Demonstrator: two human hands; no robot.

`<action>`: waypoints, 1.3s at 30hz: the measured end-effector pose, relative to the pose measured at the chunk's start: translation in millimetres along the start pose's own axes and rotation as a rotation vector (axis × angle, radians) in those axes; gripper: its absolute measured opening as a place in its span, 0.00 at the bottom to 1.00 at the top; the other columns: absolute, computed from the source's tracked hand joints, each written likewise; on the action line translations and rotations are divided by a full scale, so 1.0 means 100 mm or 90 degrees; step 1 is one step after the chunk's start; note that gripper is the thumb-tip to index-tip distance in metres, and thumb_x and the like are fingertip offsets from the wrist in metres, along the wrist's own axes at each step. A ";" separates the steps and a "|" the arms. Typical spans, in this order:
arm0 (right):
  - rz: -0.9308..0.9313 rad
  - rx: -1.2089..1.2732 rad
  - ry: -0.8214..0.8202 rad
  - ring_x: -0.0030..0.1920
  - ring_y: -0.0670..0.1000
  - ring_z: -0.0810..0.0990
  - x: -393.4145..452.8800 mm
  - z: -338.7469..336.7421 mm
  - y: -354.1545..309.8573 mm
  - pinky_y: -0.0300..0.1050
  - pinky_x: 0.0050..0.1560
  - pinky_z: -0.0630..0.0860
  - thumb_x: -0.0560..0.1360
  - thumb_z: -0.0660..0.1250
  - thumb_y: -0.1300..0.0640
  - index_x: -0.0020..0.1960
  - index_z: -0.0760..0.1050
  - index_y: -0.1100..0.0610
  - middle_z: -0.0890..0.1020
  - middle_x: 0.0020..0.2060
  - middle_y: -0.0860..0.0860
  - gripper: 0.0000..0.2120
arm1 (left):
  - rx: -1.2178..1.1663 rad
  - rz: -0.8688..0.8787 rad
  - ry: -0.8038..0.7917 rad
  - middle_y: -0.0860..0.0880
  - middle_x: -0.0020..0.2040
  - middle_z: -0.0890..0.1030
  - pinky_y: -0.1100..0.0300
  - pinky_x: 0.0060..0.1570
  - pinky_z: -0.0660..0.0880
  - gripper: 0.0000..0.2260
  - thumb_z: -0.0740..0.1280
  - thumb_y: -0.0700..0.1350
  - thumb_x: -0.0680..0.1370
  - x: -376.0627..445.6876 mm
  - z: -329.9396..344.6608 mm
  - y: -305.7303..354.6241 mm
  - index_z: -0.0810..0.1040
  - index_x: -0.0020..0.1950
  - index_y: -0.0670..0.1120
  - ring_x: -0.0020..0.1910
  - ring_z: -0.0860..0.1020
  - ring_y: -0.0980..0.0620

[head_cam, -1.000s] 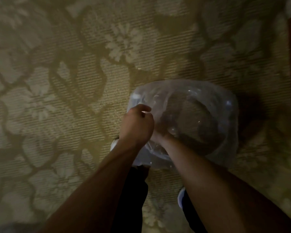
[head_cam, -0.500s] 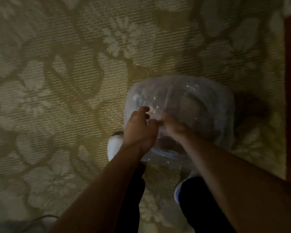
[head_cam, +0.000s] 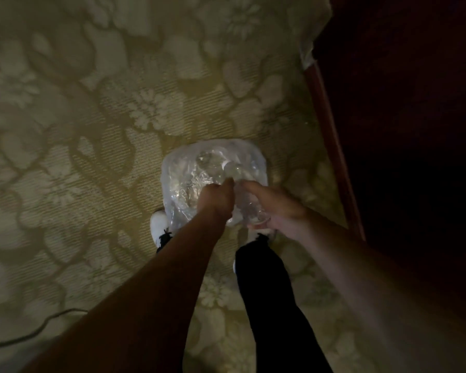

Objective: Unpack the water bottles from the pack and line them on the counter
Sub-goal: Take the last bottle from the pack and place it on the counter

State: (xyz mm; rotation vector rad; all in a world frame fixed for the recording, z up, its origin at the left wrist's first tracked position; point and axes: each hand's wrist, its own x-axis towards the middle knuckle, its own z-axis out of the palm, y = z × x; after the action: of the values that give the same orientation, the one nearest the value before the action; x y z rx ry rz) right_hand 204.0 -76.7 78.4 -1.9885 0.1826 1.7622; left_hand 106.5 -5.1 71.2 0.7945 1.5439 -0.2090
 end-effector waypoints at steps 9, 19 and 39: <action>-0.234 -0.098 0.150 0.52 0.52 0.83 -1.89 -0.78 -0.19 0.58 0.51 0.83 0.58 0.66 0.28 0.62 0.70 0.52 0.81 0.55 0.50 0.40 | -0.081 0.058 -0.129 0.43 0.55 0.85 0.55 0.49 0.78 0.25 0.69 0.61 0.76 -1.78 0.41 0.70 0.80 0.61 0.42 0.55 0.83 0.44; -0.363 0.182 0.219 0.53 0.52 0.81 -3.60 -1.46 -0.39 0.47 0.47 0.78 0.80 0.62 0.42 0.63 0.72 0.54 0.80 0.58 0.54 0.19 | -0.016 0.271 -0.343 0.39 0.48 0.84 0.56 0.35 0.80 0.20 0.69 0.52 0.77 -3.27 0.88 1.47 0.80 0.59 0.37 0.40 0.83 0.47; -0.655 0.384 0.560 0.54 0.55 0.85 -6.24 -2.01 0.53 0.52 0.52 0.83 0.77 0.71 0.55 0.65 0.73 0.57 0.83 0.58 0.55 0.19 | 0.128 0.656 -0.643 0.48 0.53 0.85 0.54 0.48 0.83 0.20 0.76 0.50 0.74 -6.24 1.58 1.46 0.75 0.63 0.47 0.49 0.85 0.51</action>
State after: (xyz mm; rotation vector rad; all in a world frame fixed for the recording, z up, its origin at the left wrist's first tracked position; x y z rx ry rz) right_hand 261.1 -339.5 678.9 -1.7242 -0.0441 0.1231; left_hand 278.6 -208.5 675.3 1.2761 0.0790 0.0228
